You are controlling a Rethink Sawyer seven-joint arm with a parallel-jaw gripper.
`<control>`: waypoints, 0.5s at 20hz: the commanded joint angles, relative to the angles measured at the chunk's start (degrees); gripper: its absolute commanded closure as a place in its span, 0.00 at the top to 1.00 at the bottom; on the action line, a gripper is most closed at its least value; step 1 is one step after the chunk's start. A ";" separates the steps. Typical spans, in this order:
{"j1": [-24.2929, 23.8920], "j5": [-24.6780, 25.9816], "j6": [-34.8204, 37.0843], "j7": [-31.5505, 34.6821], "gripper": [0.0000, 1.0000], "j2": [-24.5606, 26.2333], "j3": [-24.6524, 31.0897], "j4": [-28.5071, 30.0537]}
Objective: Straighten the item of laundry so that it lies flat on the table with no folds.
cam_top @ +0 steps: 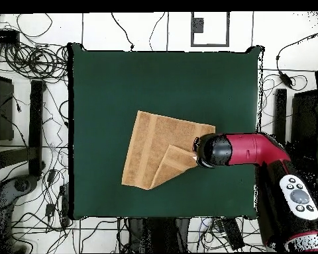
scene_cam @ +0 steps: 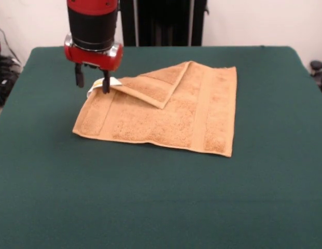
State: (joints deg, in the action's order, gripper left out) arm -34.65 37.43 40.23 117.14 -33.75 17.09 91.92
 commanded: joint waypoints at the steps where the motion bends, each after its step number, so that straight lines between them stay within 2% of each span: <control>1: 4.42 1.19 1.27 -5.45 1.00 -2.06 3.18 -0.70; 6: 6.47 -1.44 1.15 0.28 1.00 -3.45 1.86 1.57; 10: 8.28 -3.38 -2.70 6.65 1.00 -2.35 0.80 3.85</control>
State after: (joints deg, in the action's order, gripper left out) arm -30.67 36.75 40.23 117.14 -36.88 17.03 91.83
